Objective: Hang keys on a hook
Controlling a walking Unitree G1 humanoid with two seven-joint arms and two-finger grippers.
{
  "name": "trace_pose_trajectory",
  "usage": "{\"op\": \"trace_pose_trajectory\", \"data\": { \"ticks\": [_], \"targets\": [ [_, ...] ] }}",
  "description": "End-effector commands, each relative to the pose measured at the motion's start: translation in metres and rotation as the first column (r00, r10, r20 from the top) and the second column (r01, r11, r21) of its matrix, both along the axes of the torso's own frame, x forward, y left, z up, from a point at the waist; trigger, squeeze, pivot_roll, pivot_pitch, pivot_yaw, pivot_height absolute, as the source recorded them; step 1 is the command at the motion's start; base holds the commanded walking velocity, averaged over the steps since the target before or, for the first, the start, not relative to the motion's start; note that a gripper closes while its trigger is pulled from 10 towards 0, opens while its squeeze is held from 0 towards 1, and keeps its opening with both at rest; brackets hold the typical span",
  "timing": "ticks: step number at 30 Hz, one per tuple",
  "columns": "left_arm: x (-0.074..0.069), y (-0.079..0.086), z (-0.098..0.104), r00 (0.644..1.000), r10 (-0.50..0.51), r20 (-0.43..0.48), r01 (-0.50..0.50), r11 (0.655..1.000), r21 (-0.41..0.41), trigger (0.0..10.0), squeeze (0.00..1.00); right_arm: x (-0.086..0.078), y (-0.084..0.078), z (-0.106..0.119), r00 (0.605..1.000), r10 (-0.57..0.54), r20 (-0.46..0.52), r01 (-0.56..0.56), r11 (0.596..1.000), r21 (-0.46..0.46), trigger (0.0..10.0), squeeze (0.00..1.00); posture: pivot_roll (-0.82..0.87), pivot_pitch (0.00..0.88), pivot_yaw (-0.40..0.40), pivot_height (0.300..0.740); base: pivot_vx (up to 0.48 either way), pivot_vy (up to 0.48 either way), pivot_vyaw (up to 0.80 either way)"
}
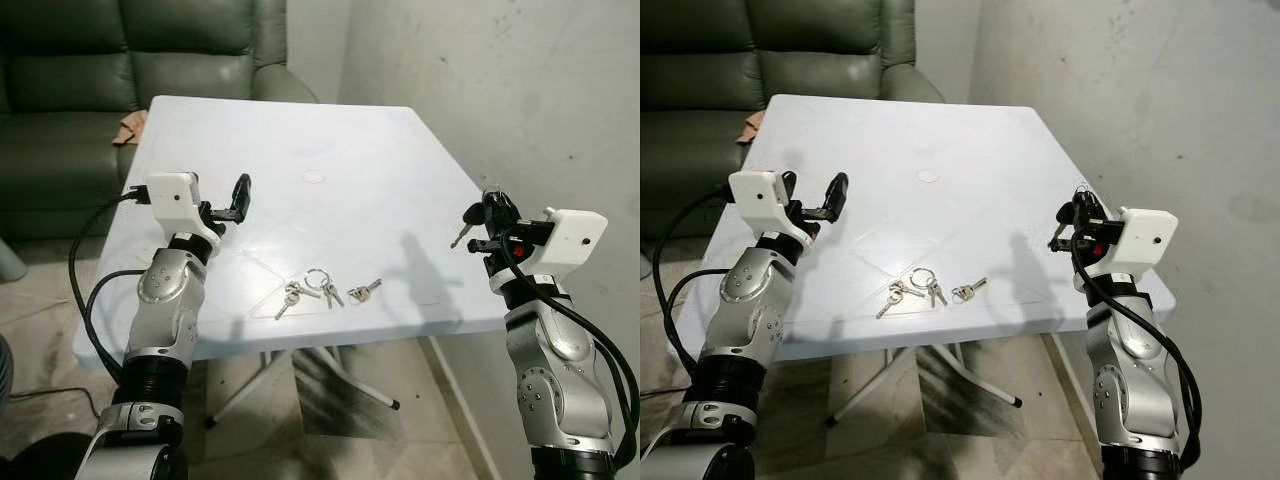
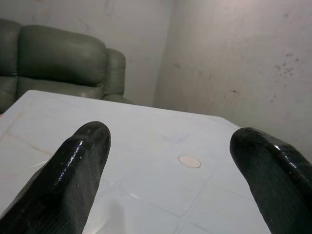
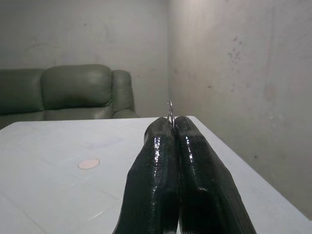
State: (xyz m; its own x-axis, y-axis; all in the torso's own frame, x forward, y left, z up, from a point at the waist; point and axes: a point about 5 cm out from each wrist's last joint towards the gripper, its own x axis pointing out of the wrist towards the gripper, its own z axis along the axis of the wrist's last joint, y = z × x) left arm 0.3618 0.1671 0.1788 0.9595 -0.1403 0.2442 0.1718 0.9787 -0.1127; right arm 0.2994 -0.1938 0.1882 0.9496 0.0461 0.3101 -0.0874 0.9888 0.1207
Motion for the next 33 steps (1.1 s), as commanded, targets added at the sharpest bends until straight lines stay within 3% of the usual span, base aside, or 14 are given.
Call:
{"op": "trace_pose_trajectory", "data": {
  "ticks": [1,15,20,33],
  "targets": [
    [0.0016,-0.002,0.003,1.0,-0.007,0.002,0.007,1.0,0.011,10.0,0.0,-0.0013,-0.0016,0.0029,1.0,-0.005,0.01,0.005,1.0,-0.007,10.0,0.0,0.02,0.0,-0.078,0.74,0.0,0.0,-0.79],
    [0.0017,-0.0004,0.0031,1.0,-0.003,-0.002,0.003,1.0,0.006,10.0,0.0,-0.0009,-0.0021,0.0028,1.0,-0.009,0.006,0.009,1.0,-0.003,10.0,0.0,0.02,0.007,-0.075,0.74,0.0,0.0,-0.79],
    [0.0023,-0.0003,0.0025,1.0,-0.006,-0.012,0.006,1.0,0.0,10.0,0.0,-0.001,-0.0019,0.002,1.0,-0.009,0.002,0.009,1.0,-0.001,10.0,0.0,0.02,0.01,-0.075,0.74,0.0,0.436,-0.79],
    [0.0015,-0.0004,0.0046,1.0,-0.004,0.004,0.004,1.0,0.004,10.0,0.0,0.0006,-0.0016,0.0022,1.0,-0.006,-0.001,0.006,1.0,-0.005,10.0,0.0,0.03,0.009,-0.078,0.74,0.0,0.0,-0.79]
  ]
}}
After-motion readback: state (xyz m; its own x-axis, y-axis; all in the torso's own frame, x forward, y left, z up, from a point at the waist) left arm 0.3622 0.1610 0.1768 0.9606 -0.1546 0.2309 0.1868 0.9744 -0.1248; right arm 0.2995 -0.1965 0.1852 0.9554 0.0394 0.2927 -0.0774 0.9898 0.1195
